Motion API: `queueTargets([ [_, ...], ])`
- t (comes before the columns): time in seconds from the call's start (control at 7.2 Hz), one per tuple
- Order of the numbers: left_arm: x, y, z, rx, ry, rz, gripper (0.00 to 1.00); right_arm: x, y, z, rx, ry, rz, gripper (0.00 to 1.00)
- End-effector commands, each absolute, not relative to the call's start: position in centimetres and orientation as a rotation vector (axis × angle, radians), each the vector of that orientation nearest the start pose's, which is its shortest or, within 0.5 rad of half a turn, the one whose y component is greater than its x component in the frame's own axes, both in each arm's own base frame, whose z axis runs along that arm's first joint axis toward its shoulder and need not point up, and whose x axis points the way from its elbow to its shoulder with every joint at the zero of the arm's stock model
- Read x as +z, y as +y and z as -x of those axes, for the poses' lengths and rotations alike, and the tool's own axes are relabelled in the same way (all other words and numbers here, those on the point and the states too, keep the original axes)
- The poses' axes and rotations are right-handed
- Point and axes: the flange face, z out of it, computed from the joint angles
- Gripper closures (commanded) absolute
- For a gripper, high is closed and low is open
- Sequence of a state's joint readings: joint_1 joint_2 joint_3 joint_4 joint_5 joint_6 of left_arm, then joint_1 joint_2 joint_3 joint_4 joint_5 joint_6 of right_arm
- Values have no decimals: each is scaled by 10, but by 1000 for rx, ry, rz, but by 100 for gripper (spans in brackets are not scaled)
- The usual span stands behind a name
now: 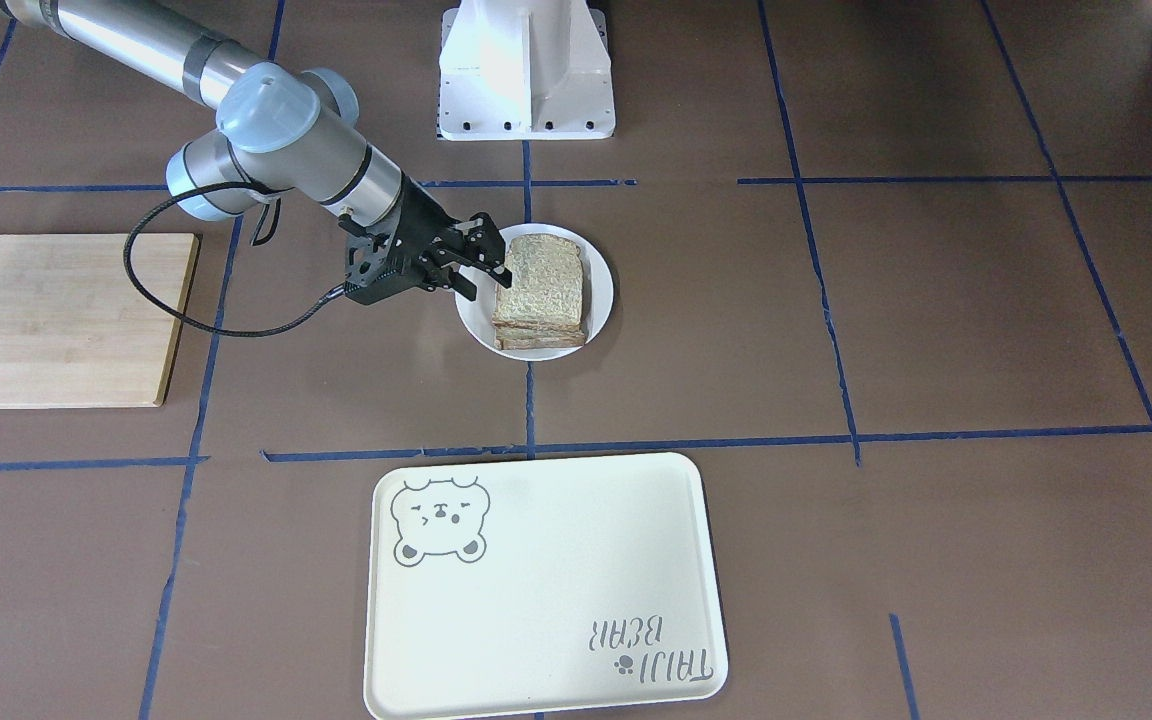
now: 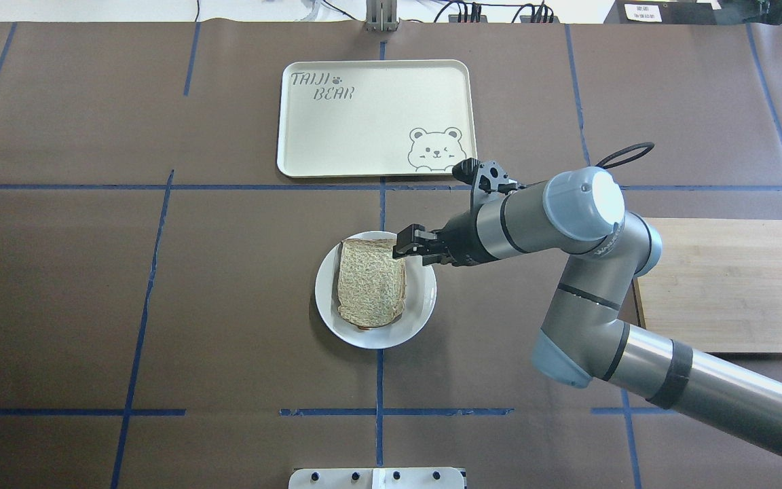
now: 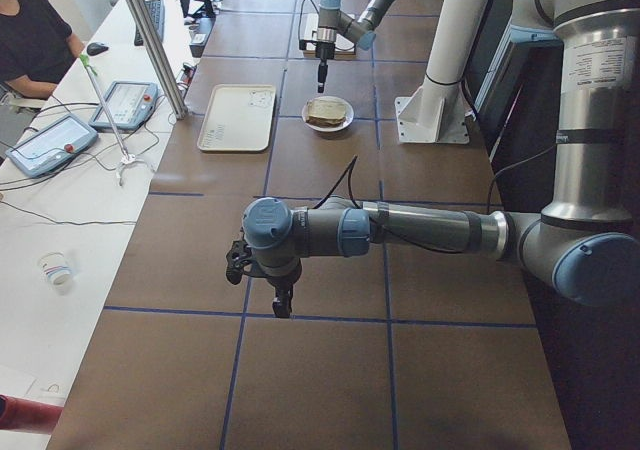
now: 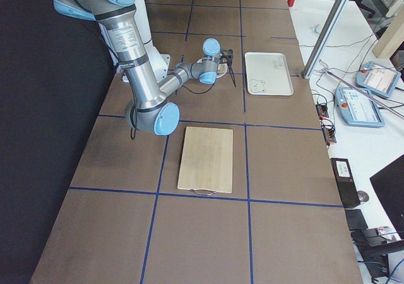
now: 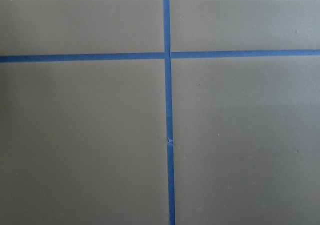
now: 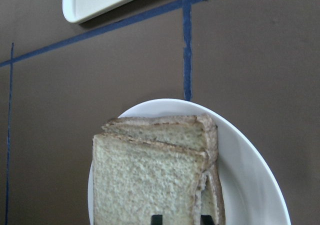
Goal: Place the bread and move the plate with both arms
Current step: 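Lower the bread onto the egg on the plate and open the right gripper, then raise the right gripper away from the plate while the left arm reaches in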
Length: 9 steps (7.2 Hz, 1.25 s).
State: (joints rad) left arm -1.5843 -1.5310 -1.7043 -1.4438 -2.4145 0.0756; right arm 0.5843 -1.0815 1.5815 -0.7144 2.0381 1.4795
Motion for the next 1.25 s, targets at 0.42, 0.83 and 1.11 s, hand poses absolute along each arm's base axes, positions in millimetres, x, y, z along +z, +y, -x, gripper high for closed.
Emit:
queueTargets([
  [0.42,520,-523,-20,-59,980,-152,0,336,-559,307,64,-1237,-160,0],
  [0.83,433,-546,-154,-157,1159,-98,0,402,-598,228,-93,-986,-237,0],
  [1.11,381,-545,-210,-188,1248,-65,0,449,-607,168,-180,-864,-218,0],
])
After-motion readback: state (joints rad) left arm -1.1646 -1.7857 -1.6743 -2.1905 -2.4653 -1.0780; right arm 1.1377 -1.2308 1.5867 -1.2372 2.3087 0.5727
